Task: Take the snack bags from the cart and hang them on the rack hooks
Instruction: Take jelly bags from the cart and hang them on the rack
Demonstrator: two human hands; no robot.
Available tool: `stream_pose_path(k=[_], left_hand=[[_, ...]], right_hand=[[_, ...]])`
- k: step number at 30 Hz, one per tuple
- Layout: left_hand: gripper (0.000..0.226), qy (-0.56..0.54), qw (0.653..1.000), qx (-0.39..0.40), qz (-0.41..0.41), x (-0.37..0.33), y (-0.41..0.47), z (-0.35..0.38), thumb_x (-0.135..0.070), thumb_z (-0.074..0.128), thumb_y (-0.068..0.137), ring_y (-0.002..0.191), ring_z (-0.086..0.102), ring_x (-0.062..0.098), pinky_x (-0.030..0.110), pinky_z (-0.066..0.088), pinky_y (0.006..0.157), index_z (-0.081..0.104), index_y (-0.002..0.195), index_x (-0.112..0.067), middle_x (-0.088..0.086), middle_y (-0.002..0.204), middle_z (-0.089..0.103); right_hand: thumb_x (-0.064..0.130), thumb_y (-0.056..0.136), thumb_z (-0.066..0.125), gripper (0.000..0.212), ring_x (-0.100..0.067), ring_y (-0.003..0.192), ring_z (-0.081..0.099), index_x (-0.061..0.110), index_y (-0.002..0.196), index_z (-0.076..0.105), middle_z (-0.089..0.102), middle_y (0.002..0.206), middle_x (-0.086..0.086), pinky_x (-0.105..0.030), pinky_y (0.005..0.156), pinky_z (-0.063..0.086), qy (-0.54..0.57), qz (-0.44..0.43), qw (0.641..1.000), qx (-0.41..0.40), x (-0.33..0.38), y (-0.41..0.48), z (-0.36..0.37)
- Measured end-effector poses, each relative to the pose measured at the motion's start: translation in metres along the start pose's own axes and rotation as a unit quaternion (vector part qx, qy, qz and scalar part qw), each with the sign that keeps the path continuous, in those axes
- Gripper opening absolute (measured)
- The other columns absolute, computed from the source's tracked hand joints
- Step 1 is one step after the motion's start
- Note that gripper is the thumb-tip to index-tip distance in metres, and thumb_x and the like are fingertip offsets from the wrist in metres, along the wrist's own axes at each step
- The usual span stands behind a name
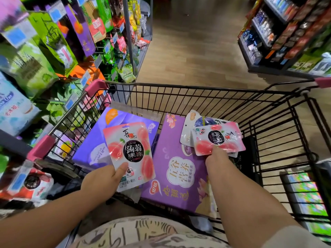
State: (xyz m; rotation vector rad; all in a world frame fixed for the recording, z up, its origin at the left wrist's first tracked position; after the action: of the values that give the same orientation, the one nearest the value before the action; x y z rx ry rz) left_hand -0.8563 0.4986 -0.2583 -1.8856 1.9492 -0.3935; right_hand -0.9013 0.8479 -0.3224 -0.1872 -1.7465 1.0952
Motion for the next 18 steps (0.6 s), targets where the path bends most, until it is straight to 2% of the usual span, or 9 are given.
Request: stream_pose_path(k=[2,4,5,7,9,11,13,15,18], left_hand=[[0.049,0.003,1.000,-0.007,-0.002,0.001,0.000,0.000,-0.049,0.017,0.102,0.083,0.053,0.025,0.031,0.032,0.066,0.056,0.116,-0.021,-0.002,0.074,0.042],[0.048,0.032,0.999,-0.021,0.015,0.000,0.000,0.000,-0.044,0.016,0.103,0.078,0.045,0.021,0.031,0.029,0.065,0.050,0.132,-0.027,-0.002,0.079,0.042],[0.048,0.032,0.999,-0.017,0.019,-0.001,0.000,-0.001,-0.043,0.015,0.103,0.079,0.043,0.020,0.031,0.029,0.065,0.047,0.137,-0.029,-0.002,0.081,0.042],[0.049,0.021,1.000,-0.004,0.013,0.001,0.000,-0.003,-0.045,0.016,0.102,0.082,0.048,0.021,0.031,0.029,0.065,0.048,0.136,-0.030,-0.004,0.080,0.042],[0.047,0.013,1.000,-0.004,0.017,0.000,-0.001,-0.003,-0.046,0.017,0.102,0.083,0.051,0.022,0.032,0.029,0.064,0.052,0.129,-0.030,-0.005,0.076,0.042],[0.048,-0.025,1.000,-0.014,0.012,-0.001,-0.004,-0.004,-0.050,0.018,0.101,0.085,0.055,0.024,0.032,0.031,0.065,0.059,0.104,-0.026,-0.005,0.073,0.043],[0.053,-0.091,0.995,-0.029,0.005,-0.003,-0.008,-0.009,-0.056,0.018,0.098,0.082,0.056,0.025,0.031,0.034,0.066,0.052,0.075,-0.022,-0.004,0.069,0.043],[0.053,-0.171,0.985,-0.032,-0.011,-0.006,-0.012,-0.015,-0.057,0.021,0.096,0.085,0.061,0.028,0.032,0.038,0.068,0.039,0.062,-0.021,-0.002,0.065,0.044],[0.052,-0.290,0.956,-0.022,-0.031,-0.004,-0.013,-0.025,-0.055,0.029,0.096,0.091,0.063,0.034,0.034,0.044,0.073,0.041,0.061,-0.020,0.000,0.064,0.046]], right_hand=[[0.017,0.093,0.057,0.010,-0.022,0.078,0.052,0.013,0.102,0.056,0.053,0.090,-0.005,-0.026,0.056,0.040,0.013,-0.036,0.999,-0.031,0.001,0.000,0.005],[0.018,0.096,0.053,0.032,-0.024,0.094,0.055,0.012,0.126,0.050,0.055,0.102,-0.007,-0.034,0.069,0.050,0.056,-0.076,0.994,-0.048,0.002,-0.002,0.006],[0.019,0.097,0.051,0.035,-0.025,0.096,0.056,0.012,0.131,0.048,0.055,0.106,-0.008,-0.038,0.077,0.051,0.050,-0.111,0.991,-0.055,0.004,-0.004,0.005],[0.023,0.098,0.046,0.032,-0.025,0.094,0.055,0.013,0.128,0.049,0.054,0.107,-0.010,-0.040,0.084,0.050,-0.005,-0.179,0.982,-0.066,0.011,-0.012,0.002],[0.024,0.099,0.045,0.021,-0.025,0.087,0.054,0.016,0.117,0.051,0.055,0.099,-0.008,-0.037,0.081,0.046,-0.040,-0.221,0.974,-0.040,0.018,-0.019,-0.001],[0.023,0.101,0.045,0.007,-0.022,0.079,0.053,0.020,0.103,0.051,0.056,0.092,-0.007,-0.032,0.075,0.042,-0.066,-0.253,0.965,0.000,0.025,-0.030,0.000],[0.026,0.102,0.046,0.012,-0.021,0.078,0.055,0.021,0.092,0.051,0.059,0.092,-0.007,-0.035,0.077,0.045,-0.099,-0.271,0.955,0.066,0.032,-0.045,0.008],[0.029,0.102,0.046,0.015,-0.020,0.081,0.059,0.023,0.091,0.054,0.062,0.090,-0.003,-0.040,0.083,0.049,-0.141,-0.291,0.936,0.138,0.036,-0.067,0.018],[0.034,0.101,0.048,0.013,-0.019,0.086,0.063,0.026,0.104,0.057,0.066,0.096,-0.003,-0.040,0.085,0.051,-0.227,-0.325,0.895,0.205,0.039,-0.104,0.039]])
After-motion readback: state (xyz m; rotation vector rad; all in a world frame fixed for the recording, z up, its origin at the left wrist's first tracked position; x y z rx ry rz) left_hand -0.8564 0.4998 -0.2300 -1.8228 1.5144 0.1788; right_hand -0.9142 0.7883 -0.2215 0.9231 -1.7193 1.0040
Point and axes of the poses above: each hand's wrist, its own y-axis towards the middle knuckle, its own z-axis out of the palm, x = y × z, the point moved 2 cm from there along y, towards the middle knuckle
